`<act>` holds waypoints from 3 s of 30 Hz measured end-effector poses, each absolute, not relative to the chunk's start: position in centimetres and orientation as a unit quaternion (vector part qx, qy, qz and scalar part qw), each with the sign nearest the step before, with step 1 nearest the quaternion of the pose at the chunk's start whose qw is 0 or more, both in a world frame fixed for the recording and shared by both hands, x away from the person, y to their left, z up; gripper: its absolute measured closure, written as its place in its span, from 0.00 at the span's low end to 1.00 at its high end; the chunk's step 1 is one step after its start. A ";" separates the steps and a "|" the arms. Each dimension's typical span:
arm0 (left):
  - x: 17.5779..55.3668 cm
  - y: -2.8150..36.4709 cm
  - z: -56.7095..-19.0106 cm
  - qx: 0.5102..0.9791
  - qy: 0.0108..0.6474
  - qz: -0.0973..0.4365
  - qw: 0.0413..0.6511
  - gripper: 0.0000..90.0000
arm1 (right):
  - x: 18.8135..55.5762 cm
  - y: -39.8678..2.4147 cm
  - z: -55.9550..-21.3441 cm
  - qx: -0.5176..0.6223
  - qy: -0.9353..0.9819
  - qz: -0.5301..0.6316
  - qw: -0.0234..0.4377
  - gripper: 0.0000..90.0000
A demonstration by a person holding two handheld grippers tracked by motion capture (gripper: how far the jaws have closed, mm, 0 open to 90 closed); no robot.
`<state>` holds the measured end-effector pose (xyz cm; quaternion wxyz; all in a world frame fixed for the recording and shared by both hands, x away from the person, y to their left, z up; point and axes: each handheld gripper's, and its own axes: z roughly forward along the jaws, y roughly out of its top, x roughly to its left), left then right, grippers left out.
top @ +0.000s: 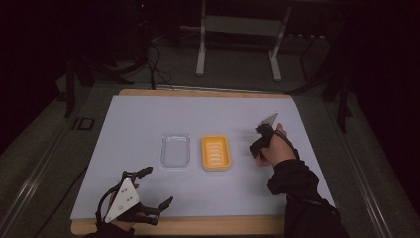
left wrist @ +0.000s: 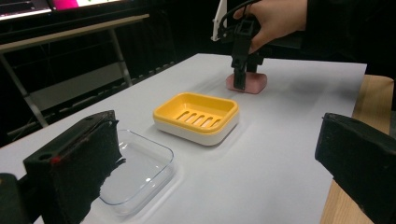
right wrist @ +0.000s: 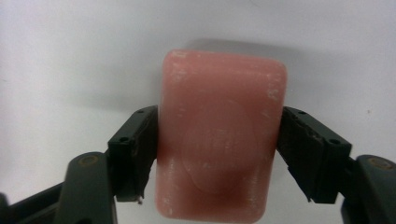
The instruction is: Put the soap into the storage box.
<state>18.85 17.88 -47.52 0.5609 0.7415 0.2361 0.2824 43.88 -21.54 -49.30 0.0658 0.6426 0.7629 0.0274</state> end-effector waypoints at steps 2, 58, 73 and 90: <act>18.8 17.9 -47.5 0.741 0.236 0.282 0.561 0.01 | 43.8 -21.3 -49.5 0.638 0.766 0.024 0.069 0.38; 18.9 17.8 -47.5 0.742 0.237 0.284 0.559 0.01 | 41.8 -12.7 -36.1 0.641 0.758 0.072 0.095 0.41; 18.9 17.9 -47.5 0.740 0.235 0.285 0.561 0.01 | 41.0 -8.6 -36.4 0.623 0.771 0.101 0.084 0.41; 18.8 17.9 -47.5 0.741 0.233 0.283 0.563 0.01 | 40.8 -7.4 -41.4 0.631 0.760 0.139 0.063 0.41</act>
